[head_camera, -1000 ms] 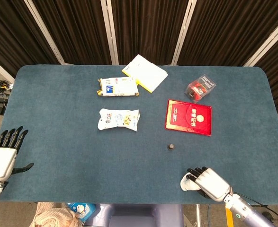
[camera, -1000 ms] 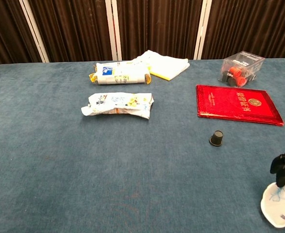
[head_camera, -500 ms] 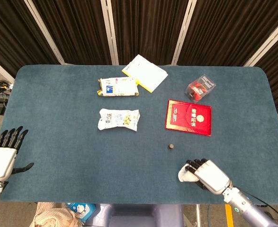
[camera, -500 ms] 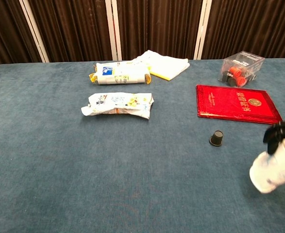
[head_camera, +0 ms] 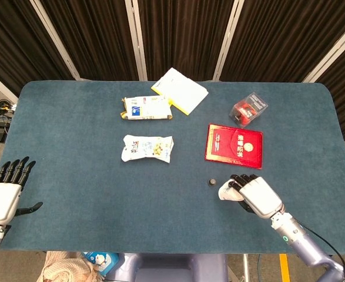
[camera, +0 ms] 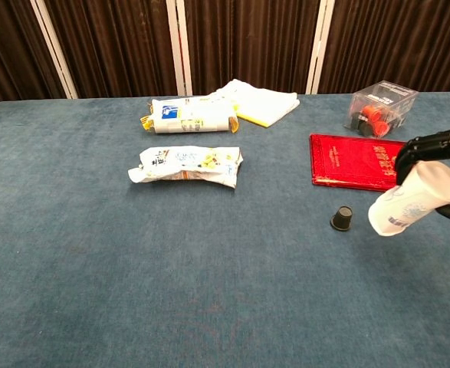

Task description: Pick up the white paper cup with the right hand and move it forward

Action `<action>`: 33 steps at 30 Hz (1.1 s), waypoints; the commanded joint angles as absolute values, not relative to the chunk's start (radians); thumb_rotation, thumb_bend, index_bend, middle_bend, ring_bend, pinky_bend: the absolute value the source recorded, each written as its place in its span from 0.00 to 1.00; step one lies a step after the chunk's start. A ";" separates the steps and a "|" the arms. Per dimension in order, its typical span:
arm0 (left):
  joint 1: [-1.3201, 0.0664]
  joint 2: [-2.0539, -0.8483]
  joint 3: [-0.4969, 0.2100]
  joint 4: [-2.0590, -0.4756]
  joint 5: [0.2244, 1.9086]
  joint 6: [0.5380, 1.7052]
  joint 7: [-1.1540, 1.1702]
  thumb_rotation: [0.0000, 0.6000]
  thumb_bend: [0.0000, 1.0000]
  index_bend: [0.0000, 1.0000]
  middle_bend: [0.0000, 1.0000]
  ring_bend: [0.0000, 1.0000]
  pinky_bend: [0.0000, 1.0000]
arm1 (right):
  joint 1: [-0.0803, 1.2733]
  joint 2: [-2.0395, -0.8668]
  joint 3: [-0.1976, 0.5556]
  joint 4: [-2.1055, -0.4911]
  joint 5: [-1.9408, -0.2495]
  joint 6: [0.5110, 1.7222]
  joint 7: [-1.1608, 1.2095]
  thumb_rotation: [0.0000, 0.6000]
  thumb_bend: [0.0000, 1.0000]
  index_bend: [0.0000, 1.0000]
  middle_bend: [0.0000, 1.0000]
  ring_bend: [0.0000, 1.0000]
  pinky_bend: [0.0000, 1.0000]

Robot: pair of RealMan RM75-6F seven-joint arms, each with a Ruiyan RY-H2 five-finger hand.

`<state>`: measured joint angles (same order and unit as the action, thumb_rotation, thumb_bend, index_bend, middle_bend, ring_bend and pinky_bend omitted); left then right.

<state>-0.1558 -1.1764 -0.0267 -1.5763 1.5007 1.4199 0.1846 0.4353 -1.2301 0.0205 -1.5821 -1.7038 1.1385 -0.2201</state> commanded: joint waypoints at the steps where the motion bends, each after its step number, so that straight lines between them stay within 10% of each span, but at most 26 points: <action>1: -0.156 -1.176 -0.029 -1.577 1.500 1.421 0.183 1.00 0.00 0.00 0.00 0.00 0.00 | 0.448 -1.264 0.032 -1.558 -1.682 1.123 -0.227 1.00 0.45 0.38 0.28 0.35 0.50; 30: -0.158 -1.175 -0.027 -1.577 1.498 1.417 0.178 1.00 0.00 0.00 0.00 0.00 0.00 | 0.483 -1.483 0.053 -1.367 -1.620 1.149 -0.247 1.00 0.45 0.38 0.28 0.35 0.50; 33: -0.159 -1.176 -0.027 -1.578 1.496 1.416 0.179 1.00 0.00 0.00 0.00 0.00 0.00 | 0.482 -1.499 0.048 -1.361 -1.613 1.147 -0.265 1.00 0.45 0.26 0.28 0.34 0.48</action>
<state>-0.1586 -1.1755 -0.0271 -1.5779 1.4963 1.4157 0.1786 0.4826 -1.4938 0.0508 -1.3613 -1.6161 1.1487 -0.2581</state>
